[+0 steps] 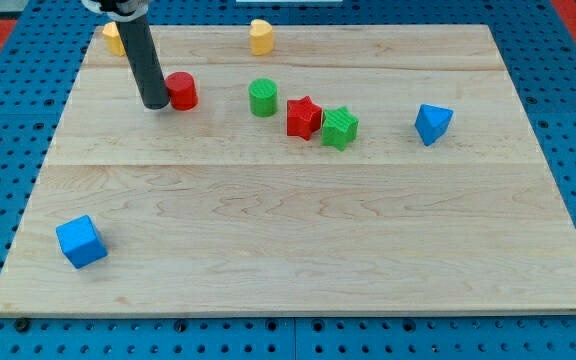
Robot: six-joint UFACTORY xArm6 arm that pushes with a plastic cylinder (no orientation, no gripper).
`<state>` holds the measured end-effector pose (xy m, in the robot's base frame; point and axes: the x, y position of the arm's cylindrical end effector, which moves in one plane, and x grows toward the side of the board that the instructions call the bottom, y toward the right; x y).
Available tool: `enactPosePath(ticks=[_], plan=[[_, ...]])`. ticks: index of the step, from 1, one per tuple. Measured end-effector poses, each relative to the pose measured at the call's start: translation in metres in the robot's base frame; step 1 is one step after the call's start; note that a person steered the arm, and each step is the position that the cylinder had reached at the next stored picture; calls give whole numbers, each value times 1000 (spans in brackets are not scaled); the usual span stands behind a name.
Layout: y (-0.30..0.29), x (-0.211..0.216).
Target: Move the red circle towards the top right side of the board
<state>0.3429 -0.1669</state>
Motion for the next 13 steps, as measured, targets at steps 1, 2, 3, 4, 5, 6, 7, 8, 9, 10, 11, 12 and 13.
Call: enactPosePath(ticks=[1, 2, 3, 4, 5, 6, 7, 8, 9, 10, 11, 12, 13], plan=[[69, -31], [66, -41], [53, -50], [152, -56], [174, -62], [92, -67], [114, -87], [225, -95], [267, -95], [245, -96], [220, -104], [263, -105], [286, -105]])
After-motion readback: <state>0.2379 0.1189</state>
